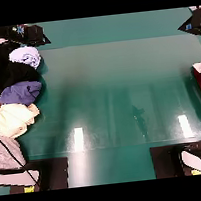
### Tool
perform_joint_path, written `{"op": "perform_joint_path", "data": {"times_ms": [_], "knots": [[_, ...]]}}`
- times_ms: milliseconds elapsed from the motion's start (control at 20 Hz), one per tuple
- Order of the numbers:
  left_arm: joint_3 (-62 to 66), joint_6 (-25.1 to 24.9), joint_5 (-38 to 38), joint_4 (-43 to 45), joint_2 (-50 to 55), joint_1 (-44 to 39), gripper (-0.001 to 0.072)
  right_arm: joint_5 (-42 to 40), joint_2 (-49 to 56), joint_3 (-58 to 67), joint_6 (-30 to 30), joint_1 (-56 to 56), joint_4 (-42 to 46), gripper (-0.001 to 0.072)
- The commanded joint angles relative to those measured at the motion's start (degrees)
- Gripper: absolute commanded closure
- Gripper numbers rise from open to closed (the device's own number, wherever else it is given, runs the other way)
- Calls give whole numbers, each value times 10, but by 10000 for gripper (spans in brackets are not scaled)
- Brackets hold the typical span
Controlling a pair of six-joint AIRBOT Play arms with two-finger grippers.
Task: Fold the shirts.
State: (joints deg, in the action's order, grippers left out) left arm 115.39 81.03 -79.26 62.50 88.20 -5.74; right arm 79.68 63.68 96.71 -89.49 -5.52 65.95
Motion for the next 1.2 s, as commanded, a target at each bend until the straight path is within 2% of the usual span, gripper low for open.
{"op": "perform_joint_path", "data": {"times_ms": [0, 700, 850, 900, 950, 1000, 1150], "knots": [[0, 0, 0, 0, 0, 0, 678, 2, 0, 1, 0, 0, 0, 694], [0, 0, 2, 0, 0, 0, 677, 30, 0, 1, 0, 1, 0, 694], [0, -1, 55, -10, 1, 0, 677, 29, 0, 1, 0, 0, 0, 694], [0, -4, 86, 8, 1, 0, 530, 29, 0, 1, 0, 0, 0, 694], [0, 0, 124, 50, 3, 0, 165, 29, 0, 1, 0, 0, 0, 694], [0, 20, 163, 106, 6, 0, 85, 29, 0, 0, 0, 1, 0, 694], [0, 56, 230, 283, 32, 0, 85, 30, 0, 0, 0, 1, 0, 694]]}}
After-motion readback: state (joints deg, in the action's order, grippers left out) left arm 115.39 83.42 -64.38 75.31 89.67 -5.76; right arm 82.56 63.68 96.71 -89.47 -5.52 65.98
